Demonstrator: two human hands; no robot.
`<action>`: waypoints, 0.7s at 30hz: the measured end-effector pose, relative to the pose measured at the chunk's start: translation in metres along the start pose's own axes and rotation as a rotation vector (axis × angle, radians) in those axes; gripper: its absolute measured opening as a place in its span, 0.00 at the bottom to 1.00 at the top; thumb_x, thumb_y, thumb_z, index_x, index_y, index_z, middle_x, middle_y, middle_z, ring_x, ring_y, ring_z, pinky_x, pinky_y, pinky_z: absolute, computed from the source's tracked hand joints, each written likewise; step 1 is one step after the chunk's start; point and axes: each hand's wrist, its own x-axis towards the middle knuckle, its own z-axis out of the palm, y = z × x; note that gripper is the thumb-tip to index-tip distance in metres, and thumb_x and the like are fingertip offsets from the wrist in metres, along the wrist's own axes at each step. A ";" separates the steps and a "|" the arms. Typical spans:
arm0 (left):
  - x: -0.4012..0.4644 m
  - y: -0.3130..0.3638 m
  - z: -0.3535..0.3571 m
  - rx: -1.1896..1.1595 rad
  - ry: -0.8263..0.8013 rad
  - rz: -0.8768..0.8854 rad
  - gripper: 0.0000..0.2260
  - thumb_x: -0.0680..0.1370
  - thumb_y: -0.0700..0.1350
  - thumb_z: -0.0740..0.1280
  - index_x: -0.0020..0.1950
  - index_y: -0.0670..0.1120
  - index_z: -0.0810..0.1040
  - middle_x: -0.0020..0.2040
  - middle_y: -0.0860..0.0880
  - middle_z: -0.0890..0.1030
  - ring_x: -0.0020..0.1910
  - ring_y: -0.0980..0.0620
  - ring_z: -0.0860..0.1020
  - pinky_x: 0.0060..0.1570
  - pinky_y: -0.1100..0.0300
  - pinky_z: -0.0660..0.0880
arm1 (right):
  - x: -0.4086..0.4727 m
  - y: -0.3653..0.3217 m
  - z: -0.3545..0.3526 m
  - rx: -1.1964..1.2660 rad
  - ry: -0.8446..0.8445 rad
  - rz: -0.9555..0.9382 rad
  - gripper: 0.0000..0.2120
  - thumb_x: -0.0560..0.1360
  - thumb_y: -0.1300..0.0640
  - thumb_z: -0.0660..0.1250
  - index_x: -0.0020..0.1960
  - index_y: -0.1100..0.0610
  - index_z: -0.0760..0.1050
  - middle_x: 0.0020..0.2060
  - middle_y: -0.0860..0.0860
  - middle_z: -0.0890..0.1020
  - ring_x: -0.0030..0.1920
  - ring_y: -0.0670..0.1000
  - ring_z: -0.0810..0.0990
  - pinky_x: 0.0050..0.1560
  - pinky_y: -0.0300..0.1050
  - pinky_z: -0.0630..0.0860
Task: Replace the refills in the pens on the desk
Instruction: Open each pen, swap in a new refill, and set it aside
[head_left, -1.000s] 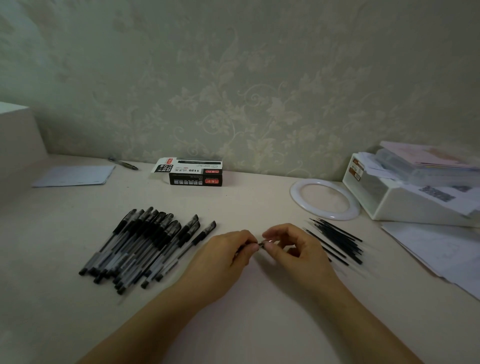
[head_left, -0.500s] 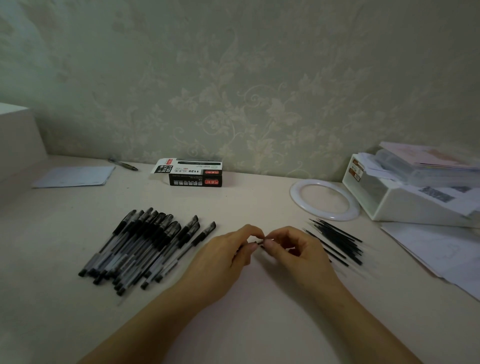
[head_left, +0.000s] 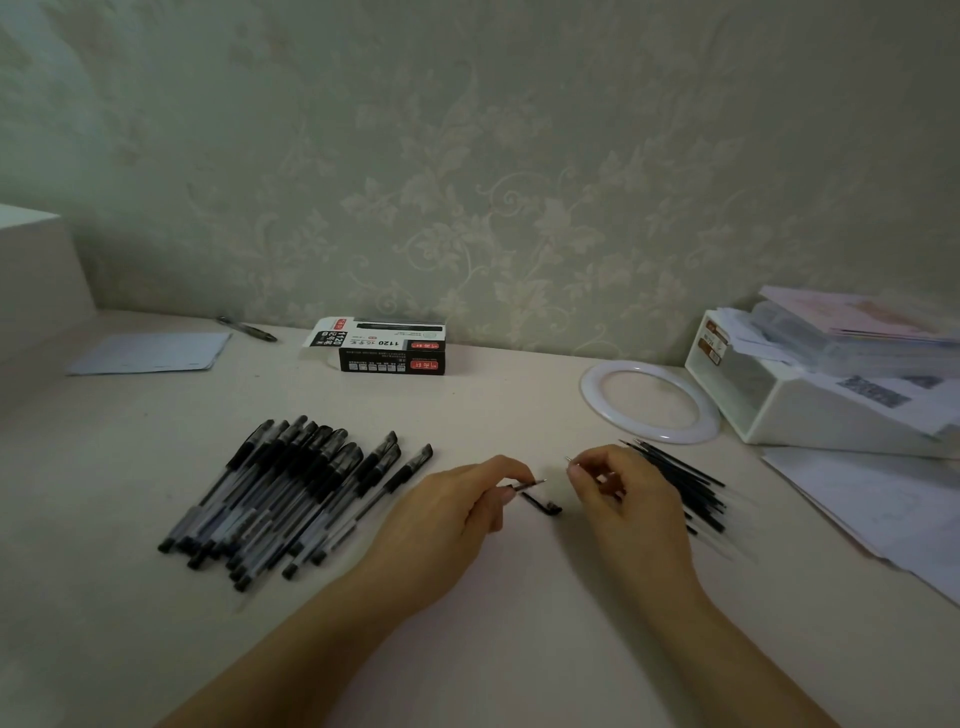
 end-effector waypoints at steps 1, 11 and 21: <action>0.000 0.000 0.000 0.000 -0.002 -0.003 0.11 0.83 0.47 0.57 0.59 0.62 0.72 0.38 0.57 0.78 0.39 0.59 0.76 0.39 0.58 0.75 | 0.000 0.001 0.000 -0.074 -0.021 -0.038 0.04 0.75 0.56 0.70 0.43 0.48 0.79 0.41 0.41 0.79 0.45 0.44 0.76 0.48 0.41 0.74; 0.001 -0.002 0.003 0.013 0.005 -0.008 0.10 0.83 0.48 0.57 0.59 0.63 0.71 0.38 0.58 0.79 0.37 0.61 0.75 0.38 0.60 0.75 | -0.001 0.006 0.004 -0.228 -0.123 -0.075 0.04 0.75 0.55 0.71 0.47 0.50 0.84 0.39 0.40 0.72 0.44 0.47 0.73 0.46 0.41 0.70; 0.000 -0.002 0.002 -0.070 0.080 0.018 0.10 0.82 0.51 0.57 0.60 0.63 0.72 0.38 0.58 0.78 0.39 0.57 0.78 0.39 0.52 0.76 | -0.004 -0.018 0.005 0.244 -0.154 0.013 0.04 0.76 0.51 0.69 0.44 0.44 0.82 0.40 0.40 0.83 0.43 0.44 0.80 0.41 0.33 0.73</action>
